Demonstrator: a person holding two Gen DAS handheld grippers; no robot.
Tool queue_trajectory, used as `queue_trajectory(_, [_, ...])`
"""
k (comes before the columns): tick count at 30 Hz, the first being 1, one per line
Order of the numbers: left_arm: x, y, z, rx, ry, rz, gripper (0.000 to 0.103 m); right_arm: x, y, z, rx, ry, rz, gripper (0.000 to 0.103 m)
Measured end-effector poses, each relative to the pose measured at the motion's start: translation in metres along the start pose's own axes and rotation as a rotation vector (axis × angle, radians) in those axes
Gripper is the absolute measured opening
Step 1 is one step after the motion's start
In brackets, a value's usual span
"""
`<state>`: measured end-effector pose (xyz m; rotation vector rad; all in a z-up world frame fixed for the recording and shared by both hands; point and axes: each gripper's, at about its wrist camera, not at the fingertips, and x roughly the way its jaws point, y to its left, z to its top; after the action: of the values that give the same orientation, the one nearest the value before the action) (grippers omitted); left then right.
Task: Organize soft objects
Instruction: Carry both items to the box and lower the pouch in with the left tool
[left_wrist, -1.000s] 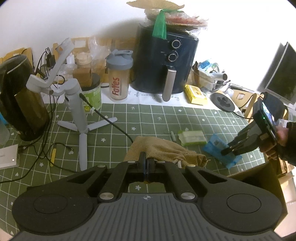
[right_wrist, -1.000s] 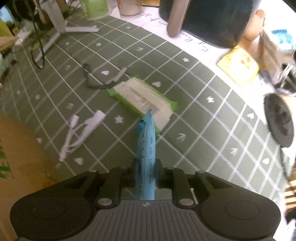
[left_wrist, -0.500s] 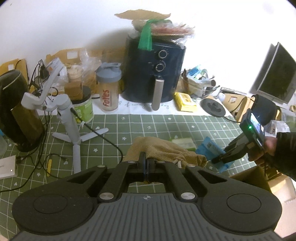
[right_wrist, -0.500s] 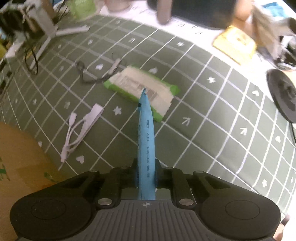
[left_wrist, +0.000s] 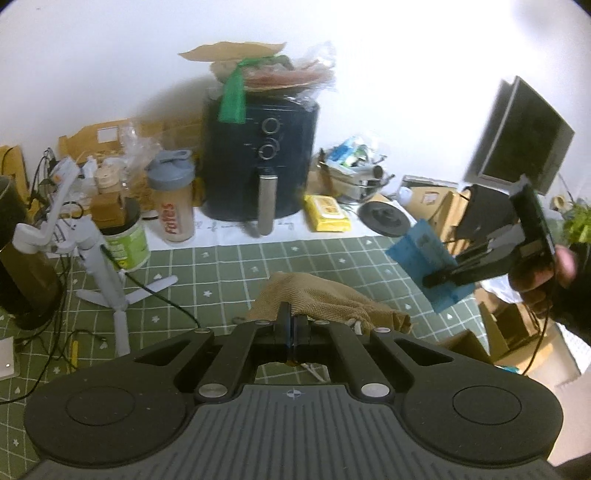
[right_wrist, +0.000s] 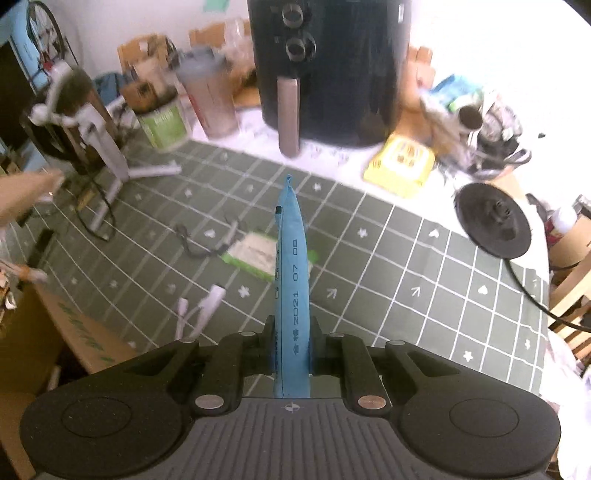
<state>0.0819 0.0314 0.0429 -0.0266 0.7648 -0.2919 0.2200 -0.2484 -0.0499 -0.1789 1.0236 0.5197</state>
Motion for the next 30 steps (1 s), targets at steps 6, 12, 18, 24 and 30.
queue_trajectory(6, [-0.003,-0.019,-0.007,0.034,0.02,-0.043,0.001,-0.043,0.008,-0.015,0.04,-0.071,0.034,0.017])
queue_trajectory(12, [0.0,-0.035,-0.02,0.06,0.056,-0.085,0.001,-0.066,0.02,-0.033,0.066,-0.099,0.062,0.017])
queue_trajectory(18, [0.0,-0.051,-0.032,0.096,0.068,-0.142,0.022,-0.082,0.029,-0.052,0.106,-0.125,0.103,0.017])
queue_trajectory(24, [0.007,-0.063,-0.05,0.125,0.13,-0.091,0.056,-0.088,0.034,-0.071,0.145,-0.134,0.136,0.017])
queue_trajectory(30, [-0.003,-0.065,-0.058,0.096,0.128,-0.046,0.056,-0.093,0.039,-0.09,0.199,-0.142,0.171,0.017])
